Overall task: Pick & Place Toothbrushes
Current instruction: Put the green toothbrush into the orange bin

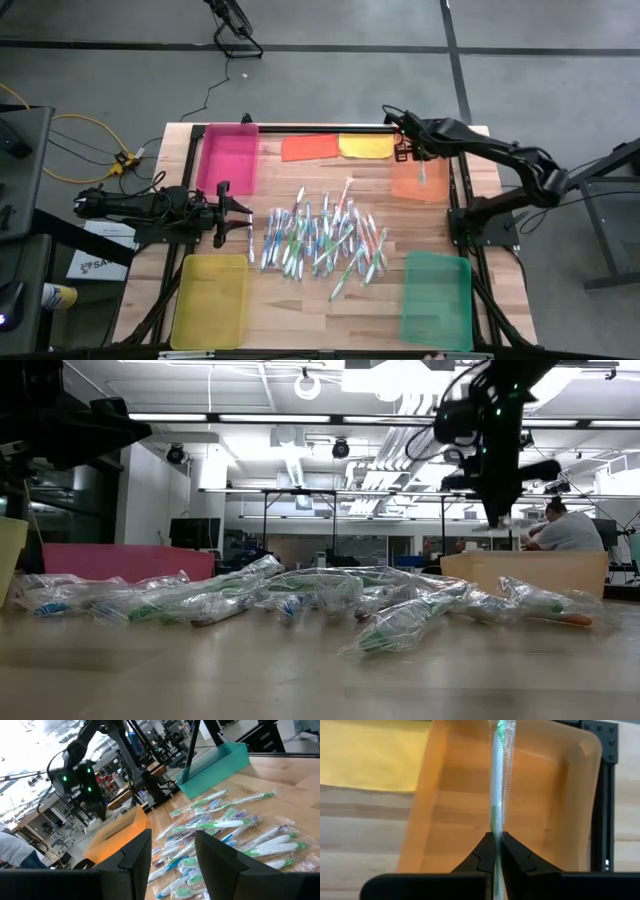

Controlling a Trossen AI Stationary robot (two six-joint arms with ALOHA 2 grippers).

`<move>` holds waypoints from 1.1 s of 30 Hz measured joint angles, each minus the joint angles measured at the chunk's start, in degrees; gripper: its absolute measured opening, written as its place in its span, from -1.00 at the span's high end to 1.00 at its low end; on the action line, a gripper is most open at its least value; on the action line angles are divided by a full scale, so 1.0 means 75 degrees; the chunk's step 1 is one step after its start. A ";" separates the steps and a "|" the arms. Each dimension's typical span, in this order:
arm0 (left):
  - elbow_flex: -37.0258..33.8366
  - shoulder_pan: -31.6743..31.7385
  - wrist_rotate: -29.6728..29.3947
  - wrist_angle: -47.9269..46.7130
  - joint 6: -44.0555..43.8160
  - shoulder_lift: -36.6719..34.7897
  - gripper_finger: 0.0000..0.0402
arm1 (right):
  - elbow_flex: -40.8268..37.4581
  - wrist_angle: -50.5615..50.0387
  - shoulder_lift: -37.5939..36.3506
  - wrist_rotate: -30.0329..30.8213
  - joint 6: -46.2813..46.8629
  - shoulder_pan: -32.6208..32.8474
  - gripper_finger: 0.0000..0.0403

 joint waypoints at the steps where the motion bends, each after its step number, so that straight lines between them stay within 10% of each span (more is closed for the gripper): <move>1: -0.0002 0.0003 -0.0003 0.0000 0.0000 0.0000 0.27 | -0.0092 0.0129 0.0044 -0.0016 -0.0071 -0.0072 0.96; 19: -0.0003 0.0003 -0.0001 0.0000 0.0001 0.0001 0.27 | -0.0277 0.0256 -0.0507 -0.0886 -0.0451 0.0154 0.08; 33: -0.0001 0.0001 -0.0003 0.0000 0.0000 0.0001 0.27 | -0.0277 -0.0435 -0.1355 -0.3109 -0.4505 0.3957 -0.02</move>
